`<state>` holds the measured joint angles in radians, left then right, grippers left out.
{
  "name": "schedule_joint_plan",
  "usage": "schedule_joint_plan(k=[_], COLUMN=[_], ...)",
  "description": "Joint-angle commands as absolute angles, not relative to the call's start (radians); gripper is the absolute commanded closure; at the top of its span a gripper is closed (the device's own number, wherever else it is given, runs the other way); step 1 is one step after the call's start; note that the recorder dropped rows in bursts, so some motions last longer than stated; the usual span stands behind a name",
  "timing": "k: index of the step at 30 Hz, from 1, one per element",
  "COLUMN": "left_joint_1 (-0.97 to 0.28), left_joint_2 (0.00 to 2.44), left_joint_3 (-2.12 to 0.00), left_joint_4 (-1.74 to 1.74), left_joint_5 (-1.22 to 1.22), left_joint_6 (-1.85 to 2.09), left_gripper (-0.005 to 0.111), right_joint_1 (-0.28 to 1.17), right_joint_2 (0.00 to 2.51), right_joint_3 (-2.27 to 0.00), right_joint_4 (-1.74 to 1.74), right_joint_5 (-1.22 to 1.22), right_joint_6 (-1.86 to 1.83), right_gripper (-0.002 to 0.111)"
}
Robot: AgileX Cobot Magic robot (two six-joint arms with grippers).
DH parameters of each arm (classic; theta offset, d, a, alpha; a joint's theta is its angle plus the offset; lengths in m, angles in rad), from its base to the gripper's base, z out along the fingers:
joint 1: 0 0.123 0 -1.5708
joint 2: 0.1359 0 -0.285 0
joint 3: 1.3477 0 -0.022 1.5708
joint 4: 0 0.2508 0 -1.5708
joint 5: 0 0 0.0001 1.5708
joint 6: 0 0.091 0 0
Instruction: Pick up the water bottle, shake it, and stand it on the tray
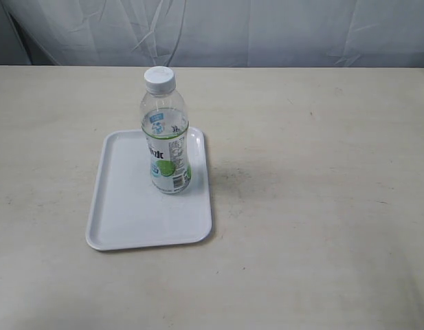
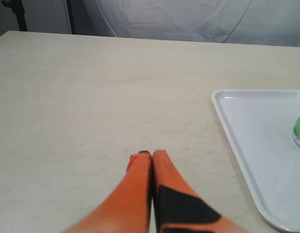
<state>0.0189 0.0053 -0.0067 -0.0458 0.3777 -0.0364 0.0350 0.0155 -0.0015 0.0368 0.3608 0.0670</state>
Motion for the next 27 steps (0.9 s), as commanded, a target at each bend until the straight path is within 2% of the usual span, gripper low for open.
schedule_joint_plan(k=[1,27], left_joint_1=[0.019,0.019], left_joint_2=[0.0,0.0], left_joint_3=[0.0,0.0], left_joint_4=[-0.018,-0.066], left_joint_5=[0.335,0.208], left_joint_6=[-0.036,0.09], left_gripper=[0.106,0.106], right_joint_1=[0.03,0.03], right_joint_2=[0.016,0.016], right_joint_3=[0.0,0.0], right_joint_4=[0.036,0.036], right_joint_5=[0.354,0.354], right_joint_6=[0.063,0.063], right_gripper=[0.104,0.104])
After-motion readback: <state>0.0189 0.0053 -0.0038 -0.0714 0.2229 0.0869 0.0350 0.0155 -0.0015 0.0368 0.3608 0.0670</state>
